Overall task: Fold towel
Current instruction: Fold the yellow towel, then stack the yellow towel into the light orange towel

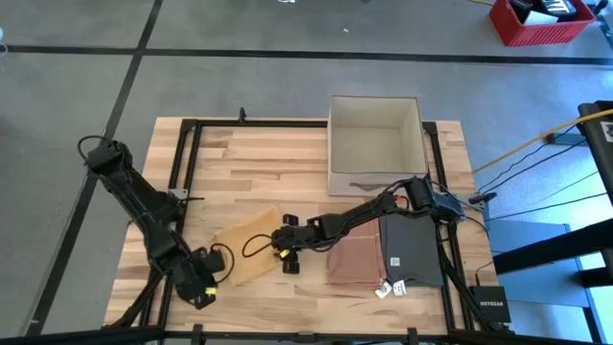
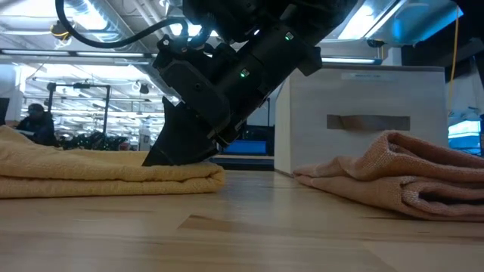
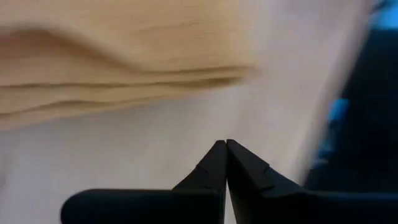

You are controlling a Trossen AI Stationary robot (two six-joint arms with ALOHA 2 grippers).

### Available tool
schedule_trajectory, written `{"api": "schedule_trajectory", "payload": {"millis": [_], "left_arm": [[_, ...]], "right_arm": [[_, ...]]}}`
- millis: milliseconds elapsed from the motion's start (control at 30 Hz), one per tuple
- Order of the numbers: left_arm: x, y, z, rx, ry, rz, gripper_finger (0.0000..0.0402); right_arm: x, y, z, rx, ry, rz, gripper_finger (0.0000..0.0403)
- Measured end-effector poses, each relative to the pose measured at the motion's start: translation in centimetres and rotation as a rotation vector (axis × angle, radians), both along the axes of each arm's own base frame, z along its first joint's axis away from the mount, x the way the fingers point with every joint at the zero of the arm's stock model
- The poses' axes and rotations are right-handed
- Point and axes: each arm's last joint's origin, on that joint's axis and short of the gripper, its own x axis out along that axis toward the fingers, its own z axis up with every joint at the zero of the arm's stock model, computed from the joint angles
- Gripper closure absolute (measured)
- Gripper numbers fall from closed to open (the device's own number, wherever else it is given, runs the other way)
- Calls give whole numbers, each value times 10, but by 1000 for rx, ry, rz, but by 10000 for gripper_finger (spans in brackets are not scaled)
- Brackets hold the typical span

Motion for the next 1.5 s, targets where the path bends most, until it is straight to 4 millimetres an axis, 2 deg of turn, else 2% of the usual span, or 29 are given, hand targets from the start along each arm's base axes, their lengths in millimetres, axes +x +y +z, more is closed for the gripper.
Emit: {"api": "schedule_trajectory", "payload": {"millis": [67, 133, 233, 300, 400, 567, 667, 800, 967, 1167, 1233, 1333, 1400, 1500], "left_arm": [[5, -6, 22, -47, -72, 10, 401], [6, -7, 37, 23, -184, 18, 400], [11, 4, 39, 261, -370, 91, 399], [15, 13, 31, 374, -441, 173, 399], [17, 28, 7, 451, -374, 196, 399], [6, 40, -35, 388, -96, 140, 399], [1, 38, -45, 332, -15, 129, 399], [2, 34, -38, 312, -34, 114, 399], [12, 28, -15, 275, -113, 76, 399], [17, 26, -1, 321, -207, 47, 399], [20, 28, 0, 372, -245, 51, 399], [24, 35, 0, 474, -313, 92, 399], [24, 42, -7, 523, -307, 117, 399], [18, 46, -20, 486, -232, 129, 399]], "right_arm": [[0, 0, 0, 0, 0, 0, 206], [0, 0, 0, 0, -1, 0, 206], [0, 0, 0, 1, -2, 0, 206], [0, 0, 0, 0, -2, 0, 206], [0, 0, 0, 0, -2, 0, 206], [0, 0, 0, -1, -2, 2, 206], [0, 0, 0, -1, -4, 2, 206], [1, 0, 0, -1, -5, 3, 206], [-3, -1, 9, 8, 10, 9, 206], [-13, 0, 67, 36, -70, 25, 206], [-17, 4, 75, 33, -79, 45, 206], [-21, 16, 76, 9, -71, 96, 206], [-20, 24, 71, 10, -82, 118, 206], [-19, 38, 49, 3, -54, 143, 206]]}}
